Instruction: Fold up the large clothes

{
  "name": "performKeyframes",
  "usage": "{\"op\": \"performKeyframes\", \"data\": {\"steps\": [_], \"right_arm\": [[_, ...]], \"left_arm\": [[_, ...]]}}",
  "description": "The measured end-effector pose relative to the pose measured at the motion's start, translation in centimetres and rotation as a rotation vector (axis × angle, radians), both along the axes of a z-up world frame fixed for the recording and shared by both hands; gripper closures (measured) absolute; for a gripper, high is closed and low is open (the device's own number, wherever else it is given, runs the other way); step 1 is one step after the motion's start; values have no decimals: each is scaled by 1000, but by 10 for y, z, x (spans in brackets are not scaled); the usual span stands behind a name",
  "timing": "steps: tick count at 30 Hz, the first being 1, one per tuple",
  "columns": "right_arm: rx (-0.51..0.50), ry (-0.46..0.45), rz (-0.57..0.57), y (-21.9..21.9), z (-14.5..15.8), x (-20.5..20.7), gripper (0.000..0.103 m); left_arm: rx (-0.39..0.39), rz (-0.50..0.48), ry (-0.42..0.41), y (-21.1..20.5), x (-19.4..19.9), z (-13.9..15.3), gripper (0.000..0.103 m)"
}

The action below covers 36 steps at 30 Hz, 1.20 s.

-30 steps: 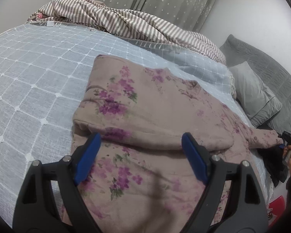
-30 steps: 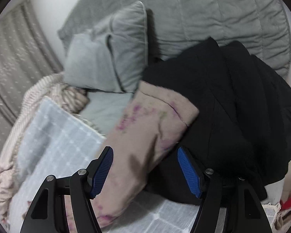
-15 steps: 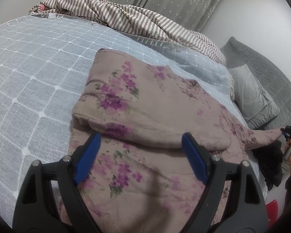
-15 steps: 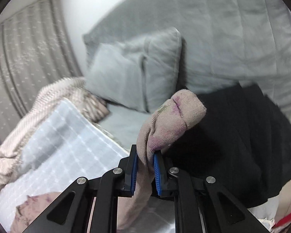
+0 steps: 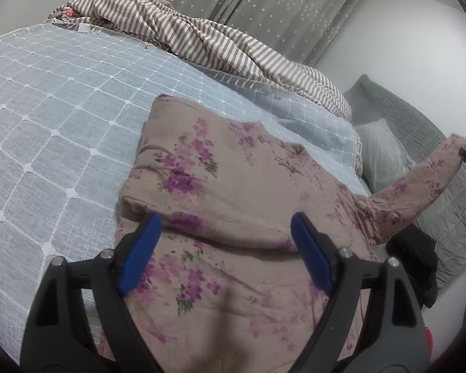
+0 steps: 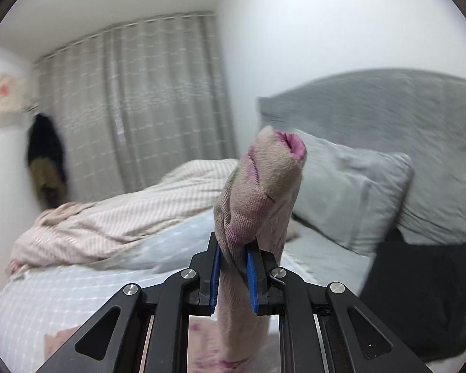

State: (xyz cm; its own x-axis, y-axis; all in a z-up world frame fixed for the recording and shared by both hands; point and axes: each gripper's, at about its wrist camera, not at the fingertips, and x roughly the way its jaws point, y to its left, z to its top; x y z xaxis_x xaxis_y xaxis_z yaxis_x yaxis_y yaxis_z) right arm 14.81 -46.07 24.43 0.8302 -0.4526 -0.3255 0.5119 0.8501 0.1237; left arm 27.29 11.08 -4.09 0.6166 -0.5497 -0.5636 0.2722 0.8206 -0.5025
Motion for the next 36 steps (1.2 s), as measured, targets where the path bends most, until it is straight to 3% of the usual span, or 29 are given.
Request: {"op": "performKeyframes", "data": {"steps": [6,12,16,20,24,25,26,28,31,36], "right_arm": [[-14,34,216,100,-6,50,88],[5,112,418,193,-52,100,88],[36,221,547,257,-113,131,84],[113,387,664,302,-198,149,78],[250,584,839,313,-272,161,69],[260,599,854,314,-279,159,65],[260,592,864,316,-284,153,63],[281,560,874,307,-284,146,49],[340,468,863,270,-268,133,37],[381,391,736,189,-252,125,35]], "left_arm": [[-31,4,3,7,1,3,18],[-62,13,13,16,5,2,18],[-106,14,28,23,9,-2,18],[-157,4,40,28,13,-6,18],[-206,-6,54,30,19,-4,18],[-217,-13,56,29,22,-2,18],[-222,-19,59,28,26,1,18],[-208,-35,57,20,32,7,18],[-171,-94,73,-4,39,6,18],[-88,-154,185,-60,75,-19,26]]}}
